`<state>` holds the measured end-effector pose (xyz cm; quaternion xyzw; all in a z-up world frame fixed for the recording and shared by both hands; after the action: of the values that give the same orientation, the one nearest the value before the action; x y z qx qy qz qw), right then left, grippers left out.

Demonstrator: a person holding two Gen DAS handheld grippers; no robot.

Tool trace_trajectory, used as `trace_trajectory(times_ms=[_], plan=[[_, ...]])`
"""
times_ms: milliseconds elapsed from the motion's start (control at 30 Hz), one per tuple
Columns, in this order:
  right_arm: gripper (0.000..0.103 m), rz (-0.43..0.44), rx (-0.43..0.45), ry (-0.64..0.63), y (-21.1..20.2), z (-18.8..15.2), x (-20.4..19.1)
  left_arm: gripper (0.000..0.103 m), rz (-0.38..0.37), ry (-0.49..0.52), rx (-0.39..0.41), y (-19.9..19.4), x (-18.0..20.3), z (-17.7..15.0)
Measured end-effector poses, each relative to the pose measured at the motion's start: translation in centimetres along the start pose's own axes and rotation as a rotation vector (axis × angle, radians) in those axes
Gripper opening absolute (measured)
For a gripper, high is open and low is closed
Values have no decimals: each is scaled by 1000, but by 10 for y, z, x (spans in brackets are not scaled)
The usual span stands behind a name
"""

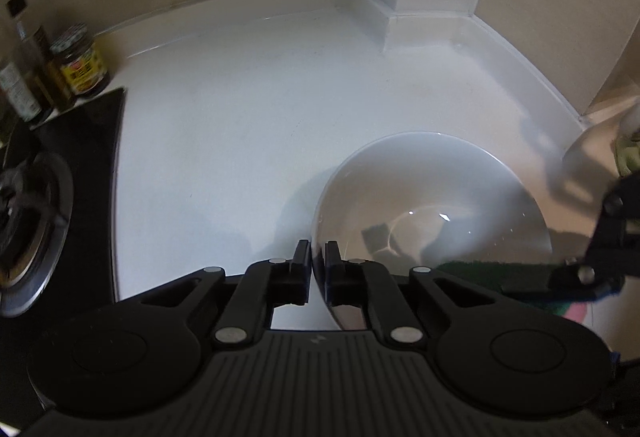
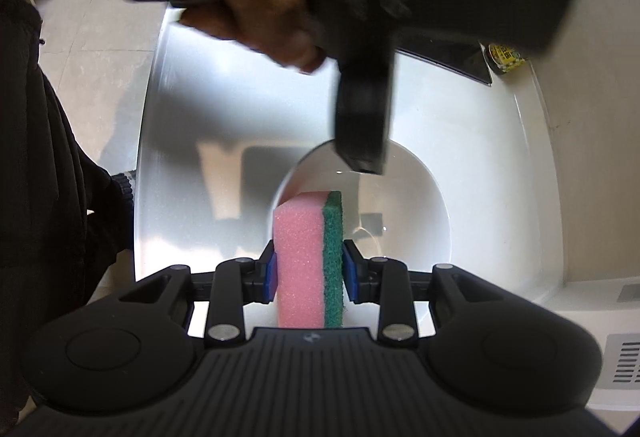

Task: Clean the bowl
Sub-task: 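Hold the bowl rim with the left gripper while the right gripper scrubs inside with the sponge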

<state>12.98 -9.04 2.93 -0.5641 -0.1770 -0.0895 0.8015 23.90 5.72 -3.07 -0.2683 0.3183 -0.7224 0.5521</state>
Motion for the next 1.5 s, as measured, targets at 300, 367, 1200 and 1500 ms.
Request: trace_trajectory(times_ms=[300,367,1200,1500], plan=[[28,-20,-18,-12,5,-2,-3,6,12,-72,-6,-13,-5,-4],[28,-22,-18,-10,3,-3,-2,8,6,-106,0,-22,-7,-12],[27,-59,-39,-19,6,3,5,13,-17,-131,-10,-24,-11,-17],[27,-43,-34,-66,10,9,-3,10,-26,-83,-19,-11,-11,-10]])
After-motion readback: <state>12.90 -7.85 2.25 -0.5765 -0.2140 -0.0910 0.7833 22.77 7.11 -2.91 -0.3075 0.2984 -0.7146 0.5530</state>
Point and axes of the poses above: each gripper's, at about its wrist camera, not at the fingertips, and y roughly the way its jaws point, x to its right, z to its top, the point moved 1 cm from there along y, roughly the way its jaws point, and after that the axes turned 9 degrees about x, right-handed, at the moved point
